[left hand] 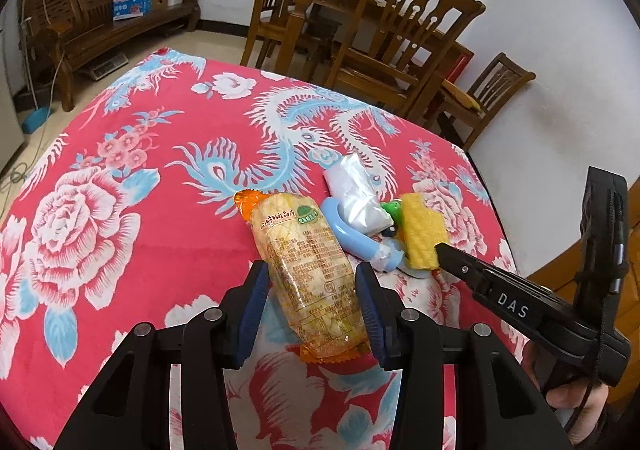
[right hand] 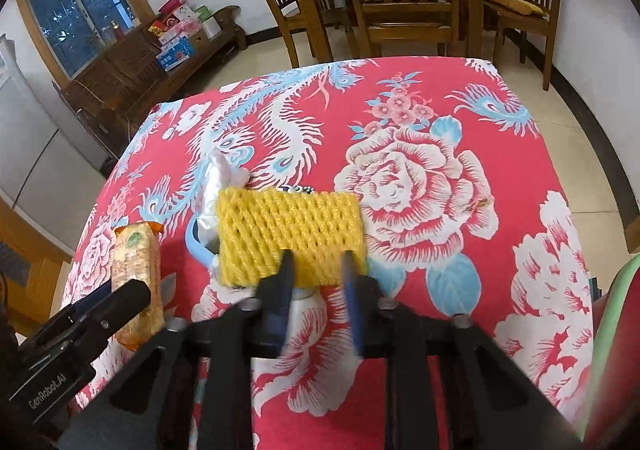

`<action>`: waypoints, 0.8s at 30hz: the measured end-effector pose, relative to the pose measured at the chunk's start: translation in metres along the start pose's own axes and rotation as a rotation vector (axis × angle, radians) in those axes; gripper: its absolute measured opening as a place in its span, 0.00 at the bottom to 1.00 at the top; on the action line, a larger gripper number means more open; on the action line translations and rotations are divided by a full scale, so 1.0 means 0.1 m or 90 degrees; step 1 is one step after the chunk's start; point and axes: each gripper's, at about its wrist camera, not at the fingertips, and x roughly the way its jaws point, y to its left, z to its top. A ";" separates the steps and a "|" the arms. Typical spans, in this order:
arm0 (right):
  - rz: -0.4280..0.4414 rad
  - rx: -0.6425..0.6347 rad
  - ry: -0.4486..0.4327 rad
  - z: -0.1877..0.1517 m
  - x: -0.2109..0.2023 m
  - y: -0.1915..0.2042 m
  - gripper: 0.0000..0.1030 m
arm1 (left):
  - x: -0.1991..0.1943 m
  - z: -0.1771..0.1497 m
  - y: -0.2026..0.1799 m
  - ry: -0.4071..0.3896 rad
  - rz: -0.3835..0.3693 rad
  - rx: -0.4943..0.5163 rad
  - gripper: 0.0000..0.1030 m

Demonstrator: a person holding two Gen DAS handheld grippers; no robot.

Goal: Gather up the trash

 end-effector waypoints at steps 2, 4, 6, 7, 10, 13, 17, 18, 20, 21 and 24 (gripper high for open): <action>0.001 -0.003 -0.003 -0.01 -0.01 0.01 0.04 | -0.02 -0.01 -0.01 -0.001 -0.001 0.001 0.44; 0.003 0.000 -0.007 -0.02 -0.04 0.00 0.02 | -0.04 -0.01 -0.02 -0.004 -0.002 0.003 0.44; 0.008 0.006 -0.014 -0.03 -0.09 -0.01 0.02 | -0.07 -0.01 -0.03 -0.007 -0.002 0.004 0.44; 0.012 0.008 -0.019 -0.04 -0.13 -0.03 0.02 | -0.08 -0.01 -0.04 -0.008 -0.002 0.005 0.44; 0.018 0.015 -0.040 -0.06 -0.28 -0.06 0.02 | -0.12 -0.01 -0.05 -0.011 -0.003 0.006 0.44; 0.024 0.019 -0.060 -0.08 -0.44 -0.10 0.02 | -0.16 -0.02 -0.10 -0.015 -0.006 0.011 0.44; 0.028 0.025 -0.086 -0.14 -0.68 -0.17 0.02 | -0.21 -0.02 -0.17 -0.018 -0.013 0.020 0.44; 0.029 0.027 -0.092 -0.16 -0.75 -0.18 0.02 | -0.23 -0.03 -0.20 -0.019 -0.016 0.023 0.44; 0.030 0.030 -0.102 -0.19 -0.85 -0.22 0.02 | -0.28 -0.04 -0.25 -0.022 -0.021 0.030 0.44; 0.030 0.031 -0.109 -0.21 -0.91 -0.24 0.02 | -0.30 -0.04 -0.28 -0.023 -0.023 0.033 0.44; 0.029 0.036 -0.123 -0.27 -1.06 -0.29 0.02 | -0.35 -0.04 -0.35 -0.025 -0.035 0.041 0.44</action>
